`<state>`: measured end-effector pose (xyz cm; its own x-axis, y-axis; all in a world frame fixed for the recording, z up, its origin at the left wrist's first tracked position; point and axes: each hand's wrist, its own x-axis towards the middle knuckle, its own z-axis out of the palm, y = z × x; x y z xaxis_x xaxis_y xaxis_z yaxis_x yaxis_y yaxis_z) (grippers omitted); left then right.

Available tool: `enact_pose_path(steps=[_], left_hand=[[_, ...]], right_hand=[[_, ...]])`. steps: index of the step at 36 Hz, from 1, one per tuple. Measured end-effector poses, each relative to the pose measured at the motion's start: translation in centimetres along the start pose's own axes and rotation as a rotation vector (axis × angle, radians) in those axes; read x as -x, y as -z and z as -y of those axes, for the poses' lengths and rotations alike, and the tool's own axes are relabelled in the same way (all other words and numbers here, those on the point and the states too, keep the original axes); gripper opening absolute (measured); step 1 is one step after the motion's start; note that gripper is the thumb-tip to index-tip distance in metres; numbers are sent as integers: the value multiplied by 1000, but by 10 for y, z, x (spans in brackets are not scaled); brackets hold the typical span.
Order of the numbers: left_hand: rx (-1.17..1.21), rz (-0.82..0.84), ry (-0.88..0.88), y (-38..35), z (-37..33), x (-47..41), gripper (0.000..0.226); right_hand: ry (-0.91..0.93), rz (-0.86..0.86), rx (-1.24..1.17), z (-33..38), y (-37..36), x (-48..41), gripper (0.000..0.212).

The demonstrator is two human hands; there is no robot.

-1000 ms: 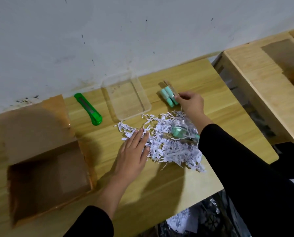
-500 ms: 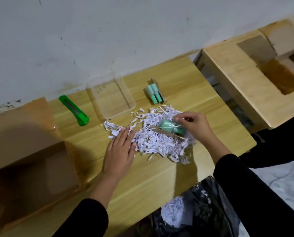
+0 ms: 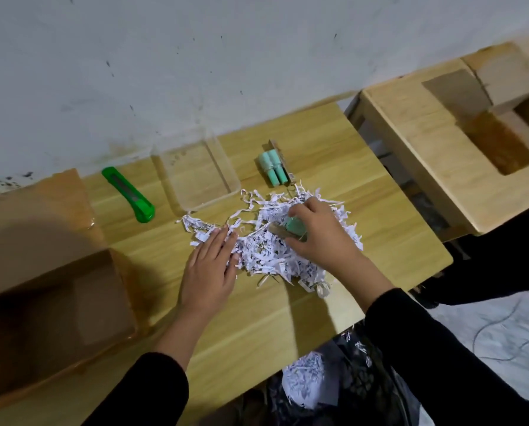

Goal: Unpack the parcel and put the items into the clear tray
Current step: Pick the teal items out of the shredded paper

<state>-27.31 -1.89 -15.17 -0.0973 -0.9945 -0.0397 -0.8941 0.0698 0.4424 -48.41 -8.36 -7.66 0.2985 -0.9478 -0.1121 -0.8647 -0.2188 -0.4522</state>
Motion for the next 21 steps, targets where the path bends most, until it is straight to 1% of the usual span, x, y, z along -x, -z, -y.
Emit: enact_pose_path(steps=[2,5,7,9,11,14,16,19,21], left_hand=[[-2,-4,-3,0,0,0,52],[-11,-3,-3,0,1,1,51],[-17,-7,-3,-1,2,1,51],[-21,-8,2,-1,1,1,51],[-26,-6,0,-1,1,0,52],[-24,-2,3,-2,0,1,52],[-15,-9,10,-1,0,2,52],[-16,-10,7,-1,0,2,52],[-17,-3,9,-1,-1,1,52]], right_hand=[[-53,44,72,1,-3,-7,45],[-94,97,128,3,2,-14,44],[-91,98,116,3,7,-14,42],[-87,67,48,1,12,-12,40],[-69,94,40,-3,13,-11,38],[-51,198,156,-5,6,-13,51],[-41,190,211,-3,-1,-16,56],[-77,122,140,-3,-5,-21,52],[-123,58,-38,-3,-2,-20,48]])
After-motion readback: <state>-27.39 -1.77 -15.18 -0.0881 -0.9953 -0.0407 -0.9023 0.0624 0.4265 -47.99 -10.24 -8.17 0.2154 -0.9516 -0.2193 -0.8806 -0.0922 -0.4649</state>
